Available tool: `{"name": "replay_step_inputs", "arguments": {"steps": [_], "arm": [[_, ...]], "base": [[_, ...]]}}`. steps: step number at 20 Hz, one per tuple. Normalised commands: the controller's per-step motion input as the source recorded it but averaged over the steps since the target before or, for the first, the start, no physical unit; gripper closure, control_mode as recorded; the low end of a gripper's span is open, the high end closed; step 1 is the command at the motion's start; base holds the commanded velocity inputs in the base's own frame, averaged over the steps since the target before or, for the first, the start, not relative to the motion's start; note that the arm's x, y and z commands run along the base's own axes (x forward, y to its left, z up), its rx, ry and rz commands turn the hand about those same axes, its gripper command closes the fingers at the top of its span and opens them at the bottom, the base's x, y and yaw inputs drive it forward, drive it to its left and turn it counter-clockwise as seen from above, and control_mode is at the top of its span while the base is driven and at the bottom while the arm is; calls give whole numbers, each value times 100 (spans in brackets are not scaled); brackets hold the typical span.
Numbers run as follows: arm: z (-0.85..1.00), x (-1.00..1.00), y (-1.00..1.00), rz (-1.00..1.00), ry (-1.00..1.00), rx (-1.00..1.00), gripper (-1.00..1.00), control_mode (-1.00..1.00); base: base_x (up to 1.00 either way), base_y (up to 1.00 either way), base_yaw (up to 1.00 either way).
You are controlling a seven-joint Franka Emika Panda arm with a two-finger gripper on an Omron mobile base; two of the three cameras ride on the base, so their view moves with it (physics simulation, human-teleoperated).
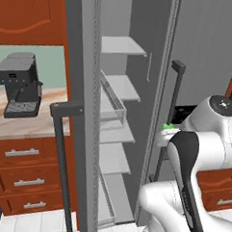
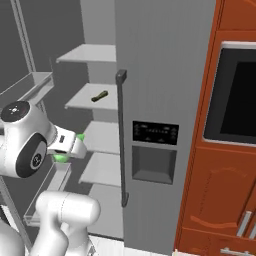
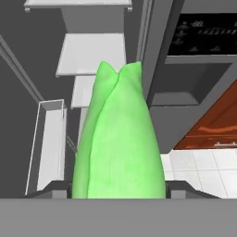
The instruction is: Place the cold items (corn and squash) from the fridge in one tupperware on the dining counter. Place the warm items (hot dog and kebab skewer) in the stove area in another tupperware.
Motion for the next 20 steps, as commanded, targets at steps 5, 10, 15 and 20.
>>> {"name": "replay_step_inputs", "arguments": {"steps": [5,10,15,20], "arm": [[0,0,0,0,0,0,100,100],[0,0,0,0,0,0,100,100],[0,0,0,0,0,0,100,100],[0,0,0,0,0,0,100,100]], "base": [[-49,-9,0],[-71,-19,-2],[-10,-38,-60],[0,-43,-89]]}}
